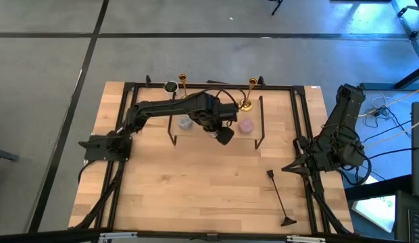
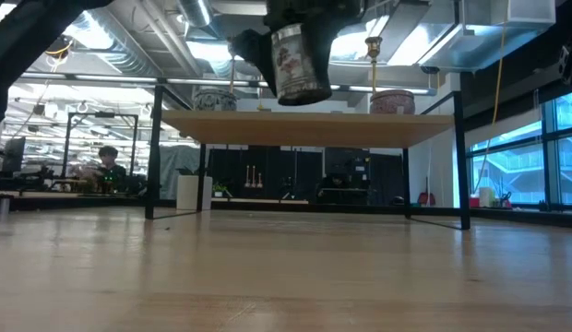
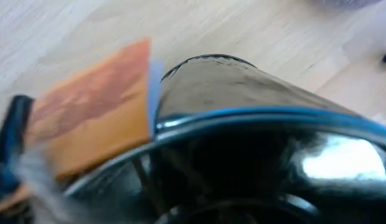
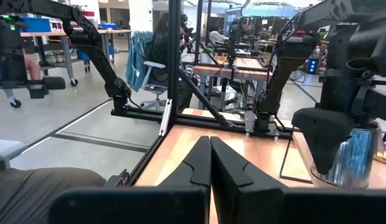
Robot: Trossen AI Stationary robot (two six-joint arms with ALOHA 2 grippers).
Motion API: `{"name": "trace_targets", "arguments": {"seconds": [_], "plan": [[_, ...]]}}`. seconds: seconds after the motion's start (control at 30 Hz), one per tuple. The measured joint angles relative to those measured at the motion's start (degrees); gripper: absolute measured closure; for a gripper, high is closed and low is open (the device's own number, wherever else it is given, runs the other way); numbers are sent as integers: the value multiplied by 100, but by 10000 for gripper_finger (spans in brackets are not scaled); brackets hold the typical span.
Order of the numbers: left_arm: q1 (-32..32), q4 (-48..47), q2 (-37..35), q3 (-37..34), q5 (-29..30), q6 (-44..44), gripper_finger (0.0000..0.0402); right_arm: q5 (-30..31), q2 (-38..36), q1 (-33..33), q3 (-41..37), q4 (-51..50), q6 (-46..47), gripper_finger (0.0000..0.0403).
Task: Pick & Place candle stick holders
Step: Put the silver scented candle on the shelf
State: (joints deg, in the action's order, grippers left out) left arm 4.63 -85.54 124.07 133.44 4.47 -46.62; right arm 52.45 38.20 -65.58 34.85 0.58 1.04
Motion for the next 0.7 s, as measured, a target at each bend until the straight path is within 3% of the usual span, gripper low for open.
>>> {"name": "trace_targets", "arguments": {"seconds": [0.4, 0.7], "plan": [[173, 49, 0, -5, 200, 97, 54, 0, 0, 0, 0, -4, 2, 402], [310, 10, 93, -11, 35, 230, 54, 0, 0, 0, 0, -4, 2, 402]]}}
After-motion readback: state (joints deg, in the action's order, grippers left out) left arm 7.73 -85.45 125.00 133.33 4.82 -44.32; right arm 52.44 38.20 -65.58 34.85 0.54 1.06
